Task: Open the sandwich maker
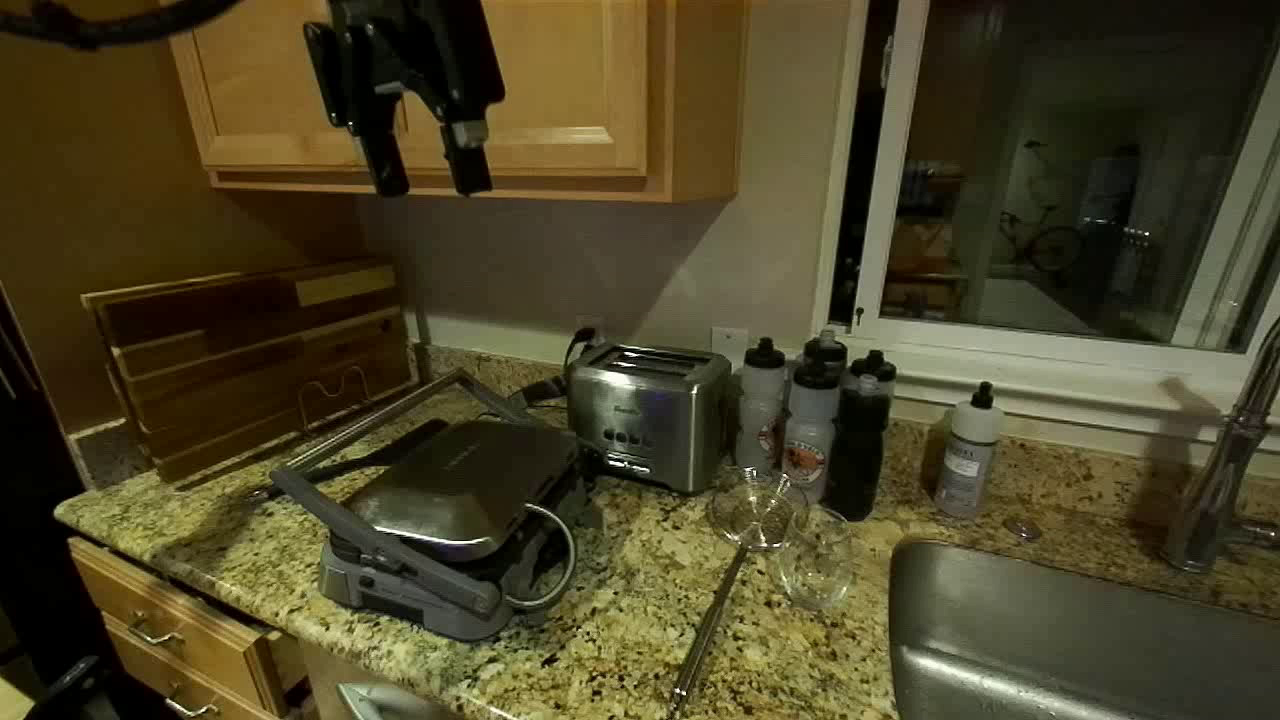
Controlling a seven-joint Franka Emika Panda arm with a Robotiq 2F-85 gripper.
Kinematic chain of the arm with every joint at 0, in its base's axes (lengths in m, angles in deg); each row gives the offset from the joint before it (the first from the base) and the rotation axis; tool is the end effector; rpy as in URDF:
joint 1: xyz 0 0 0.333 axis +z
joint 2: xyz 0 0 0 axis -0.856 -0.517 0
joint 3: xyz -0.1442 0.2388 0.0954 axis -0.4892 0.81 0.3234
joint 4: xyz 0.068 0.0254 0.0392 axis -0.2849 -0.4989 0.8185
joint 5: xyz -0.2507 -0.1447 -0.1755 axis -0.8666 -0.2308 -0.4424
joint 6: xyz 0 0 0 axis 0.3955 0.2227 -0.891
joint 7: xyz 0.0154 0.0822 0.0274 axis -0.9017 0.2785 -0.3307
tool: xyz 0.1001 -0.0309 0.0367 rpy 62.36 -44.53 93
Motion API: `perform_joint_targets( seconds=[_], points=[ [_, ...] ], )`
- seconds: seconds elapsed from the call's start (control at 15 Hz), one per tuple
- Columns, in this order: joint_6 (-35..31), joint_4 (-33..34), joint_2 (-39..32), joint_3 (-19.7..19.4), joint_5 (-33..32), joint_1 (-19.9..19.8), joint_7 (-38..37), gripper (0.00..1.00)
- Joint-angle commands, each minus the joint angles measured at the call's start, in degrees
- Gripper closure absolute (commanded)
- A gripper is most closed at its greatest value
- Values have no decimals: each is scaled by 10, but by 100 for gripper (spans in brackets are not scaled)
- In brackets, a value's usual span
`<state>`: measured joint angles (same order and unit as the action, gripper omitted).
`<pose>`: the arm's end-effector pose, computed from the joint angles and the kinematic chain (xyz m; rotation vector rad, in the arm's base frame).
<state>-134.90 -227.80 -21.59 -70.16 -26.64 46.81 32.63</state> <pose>0.2431 -0.1284 0.5513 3.0506 -0.3784 0.2721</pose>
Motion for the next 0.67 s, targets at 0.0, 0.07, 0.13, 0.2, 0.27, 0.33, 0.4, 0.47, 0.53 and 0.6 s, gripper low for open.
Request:
perform_joint_targets(
  seconds=[0.0,0.07,0.13,0.2,0.27,0.33,0.4,0.47,0.53,0.6],
  points=[
    [2,2,0,-2,-2,3,-2,0],
    [2,2,0,-2,-2,3,-2,0],
    [2,2,0,-2,-2,3,-2,0],
    [2,2,0,-2,-2,3,-2,0],
    [2,2,0,-2,-2,3,-2,0],
    [2,2,0,-2,-2,3,-2,0],
    [-1,3,-3,-2,0,7,0,0],
    [0,6,-12,3,2,11,-1,0],
    [-2,7,-17,6,3,16,-1,0],
    [-4,10,-28,17,2,20,-9,0]
  ],
)
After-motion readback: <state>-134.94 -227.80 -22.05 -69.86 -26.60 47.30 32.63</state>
